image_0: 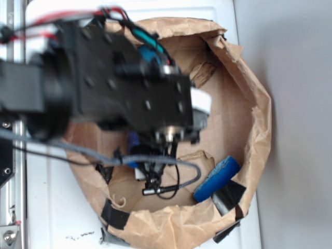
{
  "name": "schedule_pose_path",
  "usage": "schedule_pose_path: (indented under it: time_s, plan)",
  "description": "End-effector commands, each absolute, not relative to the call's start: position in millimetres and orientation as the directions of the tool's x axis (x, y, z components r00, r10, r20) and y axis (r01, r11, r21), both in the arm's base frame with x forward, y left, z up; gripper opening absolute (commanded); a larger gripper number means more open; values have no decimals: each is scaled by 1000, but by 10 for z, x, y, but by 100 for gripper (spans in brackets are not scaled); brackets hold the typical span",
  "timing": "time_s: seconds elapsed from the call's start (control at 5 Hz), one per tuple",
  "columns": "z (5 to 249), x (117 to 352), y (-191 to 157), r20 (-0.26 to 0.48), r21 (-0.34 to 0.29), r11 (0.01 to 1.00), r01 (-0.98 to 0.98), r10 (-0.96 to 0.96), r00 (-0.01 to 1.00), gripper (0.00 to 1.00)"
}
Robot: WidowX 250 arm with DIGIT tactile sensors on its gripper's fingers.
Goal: Grab the gray animal.
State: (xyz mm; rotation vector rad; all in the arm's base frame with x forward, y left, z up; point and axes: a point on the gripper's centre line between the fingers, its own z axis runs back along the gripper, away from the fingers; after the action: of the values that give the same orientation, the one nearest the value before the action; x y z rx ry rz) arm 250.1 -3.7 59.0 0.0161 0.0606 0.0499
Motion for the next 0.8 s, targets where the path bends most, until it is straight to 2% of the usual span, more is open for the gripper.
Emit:
schedule_pose_path:
  time_s: [0.0, 0.4, 0.6]
  plan:
    - [387, 2508, -214, -46, 107, 992, -71, 76, 996, 0]
    - [816, 2527, -174, 27, 34, 996, -77, 76, 997, 0]
    - [1307, 2573, -133, 28, -72, 993, -94, 97, 995, 0]
